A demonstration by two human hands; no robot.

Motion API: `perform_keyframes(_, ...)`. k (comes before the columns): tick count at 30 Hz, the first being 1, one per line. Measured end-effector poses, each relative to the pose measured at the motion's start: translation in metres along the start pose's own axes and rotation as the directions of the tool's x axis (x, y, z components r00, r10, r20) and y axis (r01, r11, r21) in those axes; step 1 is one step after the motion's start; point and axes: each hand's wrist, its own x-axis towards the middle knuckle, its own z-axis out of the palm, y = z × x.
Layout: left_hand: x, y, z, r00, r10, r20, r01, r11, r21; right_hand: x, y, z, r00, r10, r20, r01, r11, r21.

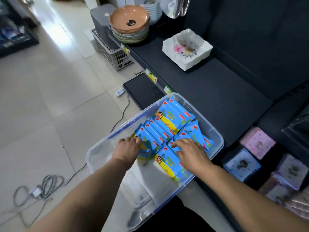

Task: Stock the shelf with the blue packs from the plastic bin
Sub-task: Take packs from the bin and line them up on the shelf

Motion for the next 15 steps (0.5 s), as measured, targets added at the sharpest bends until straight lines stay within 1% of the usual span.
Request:
perform_keyframes(1, -0.01, -0.002, 0.0, 0.998, -0.051, 0.037, 0.053, 0.998, -0.029, 0.005, -0.007, 0.003, 1.0, -0.008, 0.016, 0.008, 1.0, 0.005)
perform_keyframes(4, -0.034, -0.007, 0.001, 0.978, -0.189, 0.087, 0.201, 0.965, -0.169, 0.023, -0.027, 0.013, 0.999, -0.016, 0.047, 0.016, 1.0, -0.007)
perform_keyframes(7, -0.05, -0.014, 0.006, 0.927, -0.349, 0.135, 0.375, 0.87, -0.321, 0.043, -0.046, 0.025, 0.999, 0.005, 0.051, -0.004, 0.999, -0.033)
perform_keyframes(8, -0.054, -0.016, 0.007, 0.911, -0.384, 0.15, 0.412, 0.836, -0.362, 0.049, -0.053, 0.03, 0.999, 0.021, 0.043, -0.019, 0.999, -0.044)
perform_keyframes(10, -0.06, -0.02, 0.011, 0.895, -0.413, 0.168, 0.444, 0.792, -0.419, 0.06, -0.063, 0.039, 0.998, 0.066, 0.016, -0.064, 0.995, -0.078)
perform_keyframes(15, -0.064, -0.028, 0.014, 0.885, -0.441, 0.145, 0.456, 0.764, -0.456, 0.08, -0.069, 0.064, 0.98, 0.156, -0.123, -0.181, 0.955, -0.234)
